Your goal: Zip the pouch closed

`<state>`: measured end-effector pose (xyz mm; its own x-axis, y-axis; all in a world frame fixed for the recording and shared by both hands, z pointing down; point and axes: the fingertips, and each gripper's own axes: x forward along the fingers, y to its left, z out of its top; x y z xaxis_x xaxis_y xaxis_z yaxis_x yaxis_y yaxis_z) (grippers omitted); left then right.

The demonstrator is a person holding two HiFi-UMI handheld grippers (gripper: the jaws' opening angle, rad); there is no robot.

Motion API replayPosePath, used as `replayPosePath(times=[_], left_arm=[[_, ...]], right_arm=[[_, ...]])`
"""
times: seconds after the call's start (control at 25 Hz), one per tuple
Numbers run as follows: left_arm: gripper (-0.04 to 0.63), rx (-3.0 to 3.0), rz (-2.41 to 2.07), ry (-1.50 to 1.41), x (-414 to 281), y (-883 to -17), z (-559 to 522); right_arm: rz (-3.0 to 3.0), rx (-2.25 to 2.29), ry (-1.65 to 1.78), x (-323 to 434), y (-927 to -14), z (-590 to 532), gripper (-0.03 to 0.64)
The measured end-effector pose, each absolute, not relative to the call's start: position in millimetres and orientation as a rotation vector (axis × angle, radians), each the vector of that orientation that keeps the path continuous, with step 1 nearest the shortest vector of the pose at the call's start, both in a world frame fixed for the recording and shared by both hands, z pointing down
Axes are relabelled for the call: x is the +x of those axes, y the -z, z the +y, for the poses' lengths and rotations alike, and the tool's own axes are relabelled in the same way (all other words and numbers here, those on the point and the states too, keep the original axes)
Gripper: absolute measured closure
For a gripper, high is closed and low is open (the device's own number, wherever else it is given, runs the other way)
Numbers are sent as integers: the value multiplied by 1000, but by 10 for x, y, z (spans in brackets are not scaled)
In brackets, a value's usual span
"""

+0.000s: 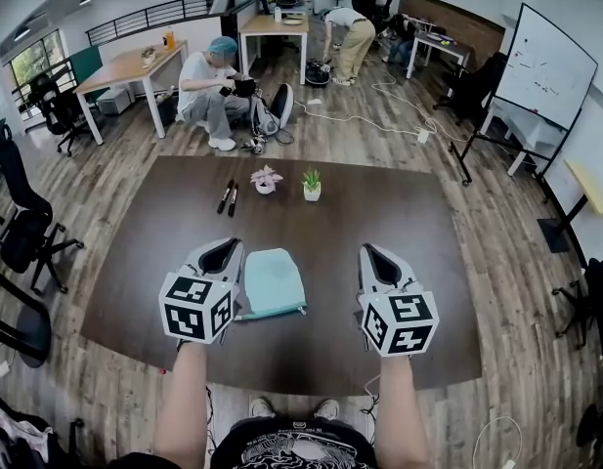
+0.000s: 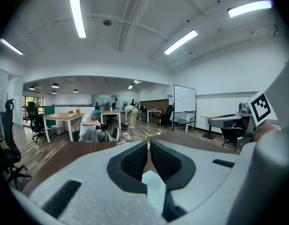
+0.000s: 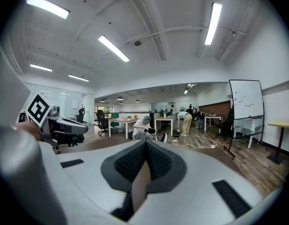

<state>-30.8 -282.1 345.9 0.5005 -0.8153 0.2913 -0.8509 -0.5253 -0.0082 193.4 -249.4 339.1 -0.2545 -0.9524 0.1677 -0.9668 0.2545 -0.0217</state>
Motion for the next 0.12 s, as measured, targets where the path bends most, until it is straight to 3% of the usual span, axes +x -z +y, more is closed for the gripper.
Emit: replayPosePath(times=[0.12], left_arm=[[568, 2598, -1449, -391, -309, -3481, -2833]], right_arm=[[-2382, 1839, -173, 1934, -3410, -2511, 620]])
